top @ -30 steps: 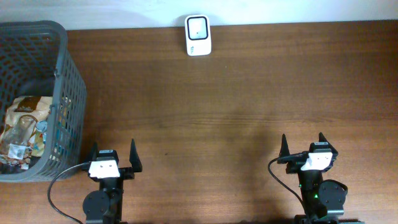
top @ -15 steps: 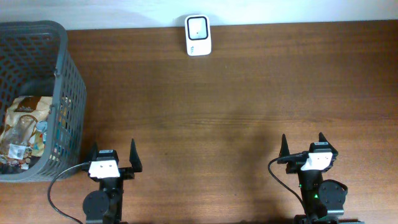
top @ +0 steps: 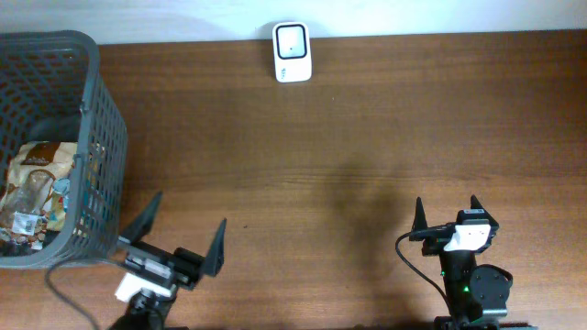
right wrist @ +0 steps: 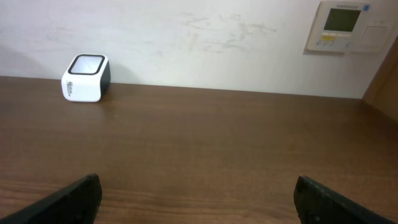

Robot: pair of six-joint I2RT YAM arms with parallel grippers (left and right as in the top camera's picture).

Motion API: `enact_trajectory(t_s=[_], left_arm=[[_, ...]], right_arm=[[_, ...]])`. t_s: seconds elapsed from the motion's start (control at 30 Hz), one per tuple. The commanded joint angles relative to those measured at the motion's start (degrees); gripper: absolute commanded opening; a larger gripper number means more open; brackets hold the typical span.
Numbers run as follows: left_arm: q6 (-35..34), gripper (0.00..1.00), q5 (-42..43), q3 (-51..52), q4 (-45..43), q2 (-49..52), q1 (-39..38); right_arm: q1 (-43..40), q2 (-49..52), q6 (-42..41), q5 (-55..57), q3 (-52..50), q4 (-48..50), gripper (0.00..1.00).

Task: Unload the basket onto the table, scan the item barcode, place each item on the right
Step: 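Reach the left gripper into the basket and grasp the brown-white PanTree bag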

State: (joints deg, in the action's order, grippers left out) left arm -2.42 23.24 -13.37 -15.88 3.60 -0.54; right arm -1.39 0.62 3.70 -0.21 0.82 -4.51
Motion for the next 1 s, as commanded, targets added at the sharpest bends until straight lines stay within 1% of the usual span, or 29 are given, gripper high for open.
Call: enact_trajectory(t_s=[0.0, 0.03, 0.07, 0.1, 0.13, 0.17, 0.2, 0.23, 0.27, 0.3, 0.33, 0.37, 0.4, 0.43, 0.47, 0.53, 0.57, 0.6, 0.67, 0.7, 0.8, 0.87, 0.93, 0.97], left_arm=[[7.65, 0.99, -9.20, -20.87, 20.46, 13.73, -0.07], [13.16, 0.99, -9.33, -30.84, 32.76, 23.04, -0.07], [14.62, 0.99, -8.85, -37.79, 40.44, 29.86, -0.07], [14.49, 0.99, -8.07, -42.66, 45.35, 34.93, -0.07], [14.56, 0.99, -5.42, -50.66, 51.47, 43.65, -0.07], [14.53, 0.99, -5.51, -54.23, 52.98, 47.52, -0.04], [14.21, 0.99, -5.99, -61.46, 55.32, 54.47, 0.02], [12.26, 0.99, -7.28, -66.05, 56.96, 58.42, 0.42], [10.82, 0.99, -9.29, -74.07, 60.54, 64.11, 1.55], [10.84, 0.99, -11.39, -81.57, 64.04, 69.00, 2.95], [10.84, 0.99, -16.31, -92.21, 68.61, 75.36, 5.25], [10.84, 0.99, -21.84, -100.59, 71.47, 79.97, 7.26], [10.86, 0.99, -25.59, -105.13, 72.52, 82.47, 8.41], [10.86, 0.99, -32.81, -111.58, 73.44, 85.94, 10.54], [10.86, 0.99, -39.78, -115.38, 73.44, 88.06, 12.81], [10.91, 0.99, -46.73, -117.28, 73.44, 89.74, 17.00], [11.10, 0.99, -47.06, -117.18, 73.94, 90.36, 19.78], [11.08, 0.99, -42.86, -116.37, 76.87, 91.82, 24.57], [11.10, 0.99, -38.49, -114.33, 78.12, 92.85, 27.67], [11.61, 0.99, -38.01, -111.95, 78.51, 93.37, 29.53], [18.32, 0.99, -38.01, -103.32, 78.93, 94.36, 33.31], [21.46, 0.99, -38.99, -95.36, 76.39, 94.55, 35.41], [21.86, 0.99, -41.66, -87.67, 71.93, 94.55, 37.31], [21.86, 0.99, -41.42, -85.40, 70.34, 94.66, 37.81]], right_arm=[[0.26, -0.42, 0.39, 0.48, -0.50, -0.13, 0.98], [0.26, -0.42, 0.37, 0.50, -0.50, -0.13, 0.98], [0.26, -0.42, 0.39, 0.50, -0.50, -0.13, 0.98], [0.26, -0.42, 0.37, 0.50, -0.50, -0.13, 0.98], [0.26, -0.42, 0.39, 0.50, -0.50, -0.13, 0.98], [0.26, -0.42, 0.39, 0.50, -0.50, -0.13, 0.98], [0.26, -0.42, 0.37, 0.50, -0.50, -0.13, 0.98], [0.26, -0.42, 0.37, 0.48, -0.50, -0.13, 0.98], [0.26, -0.42, 0.39, 0.48, -0.50, -0.13, 0.98], [0.26, -0.42, 0.37, 0.48, -0.50, -0.13, 0.98], [0.26, -0.42, 0.37, 0.48, -0.50, -0.13, 0.99], [0.26, -0.42, 0.39, 0.50, -0.50, -0.13, 0.98], [0.26, -0.42, 0.39, 0.48, -0.50, -0.13, 0.98], [0.26, -0.42, 0.37, 0.50, -0.50, -0.13, 0.98], [0.26, -0.42, 0.37, 0.50, -0.50, -0.13, 0.99], [0.26, -0.42, 0.39, 0.50, -0.50, -0.13, 0.98], [0.26, -0.42, 0.37, 0.48, -0.50, -0.13, 0.98], [0.26, -0.42, 0.37, 0.50, -0.50, -0.13, 0.98], [0.26, -0.42, 0.39, 0.50, -0.50, -0.13, 0.98], [0.26, -0.42, 0.37, 0.50, -0.50, -0.13, 0.98], [0.26, -0.42, 0.39, 0.48, -0.50, -0.13, 0.98], [0.26, -0.42, 0.37, 0.50, -0.50, -0.13, 0.98], [0.26, -0.42, 0.39, 0.50, -0.50, -0.13, 0.99], [0.26, -0.42, 0.37, 0.50, -0.50, -0.13, 0.98]])
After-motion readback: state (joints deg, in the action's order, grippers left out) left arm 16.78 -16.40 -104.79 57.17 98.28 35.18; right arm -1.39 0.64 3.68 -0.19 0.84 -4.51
